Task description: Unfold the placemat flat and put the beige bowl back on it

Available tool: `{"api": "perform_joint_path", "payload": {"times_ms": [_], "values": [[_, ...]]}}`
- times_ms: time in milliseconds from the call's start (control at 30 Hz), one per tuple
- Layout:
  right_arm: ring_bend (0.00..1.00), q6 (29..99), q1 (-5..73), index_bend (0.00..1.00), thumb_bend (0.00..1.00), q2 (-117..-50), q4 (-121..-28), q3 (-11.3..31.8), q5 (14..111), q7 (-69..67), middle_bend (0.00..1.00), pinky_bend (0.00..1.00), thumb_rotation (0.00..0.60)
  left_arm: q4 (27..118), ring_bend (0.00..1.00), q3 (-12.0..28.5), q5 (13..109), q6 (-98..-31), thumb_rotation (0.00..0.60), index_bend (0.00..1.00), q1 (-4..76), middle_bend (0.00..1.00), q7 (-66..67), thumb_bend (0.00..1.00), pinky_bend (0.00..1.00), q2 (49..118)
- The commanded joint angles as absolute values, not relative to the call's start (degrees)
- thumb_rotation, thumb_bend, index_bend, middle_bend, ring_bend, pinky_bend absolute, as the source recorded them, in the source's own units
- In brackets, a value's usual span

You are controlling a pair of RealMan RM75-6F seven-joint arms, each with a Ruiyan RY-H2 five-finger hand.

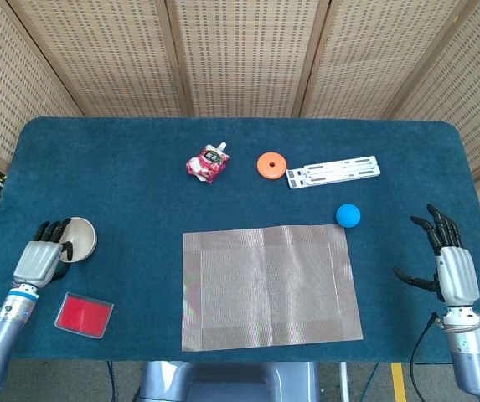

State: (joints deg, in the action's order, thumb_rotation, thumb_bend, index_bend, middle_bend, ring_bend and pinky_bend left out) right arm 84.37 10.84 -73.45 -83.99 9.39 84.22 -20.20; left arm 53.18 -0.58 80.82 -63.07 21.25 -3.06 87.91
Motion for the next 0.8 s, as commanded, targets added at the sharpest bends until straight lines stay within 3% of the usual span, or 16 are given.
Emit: {"api": "perform_joint_path", "payload": {"times_ms": [33,267,400,600,800], "values": [[0.0,84.4,10.8,0.2,0.23,-73.4,-84.1,9.4,84.3,-20.3,0.0,0.0,0.6,53.4,0.0,-0.4,81.1,-63.3,0.6,0.64,21.3,0.0,-3.0,0.54,0.0,87.9],[0.0,84.7,10.7,0.2,0.23,-73.0,-84.3,9.7,84.0,-21.0,0.0,0.0,0.6,59.2,0.0,0.3,84.2,-66.8,0.6,0.65,22.7,0.0,-1.2,0.54,0.0,85.9],[0.0,84.8,10.6,0.2,0.23,-72.6,-84.4,10.1,83.6,-21.7,0.0,0.0,0.6,67.4,0.0,2.2,86.8,-68.3,0.6,0.65,25.8,0.0,3.0,0.54,0.0,83.9],[0.0,84.5,10.6,0.2,0.23,-72.2,-84.1,10.8,82.7,-22.9,0.0,0.0,0.6,76.9,0.0,4.8,88.0,-65.8,0.6,0.66,30.7,0.0,10.3,0.54,0.0,83.8],[0.0,84.0,10.7,0.2,0.23,-71.8,-83.2,11.9,81.0,-24.4,0.0,0.0,0.6,81.1,0.0,7.2,87.8,-60.2,0.6,0.65,37.0,0.0,16.6,0.54,0.0,89.1]]}}
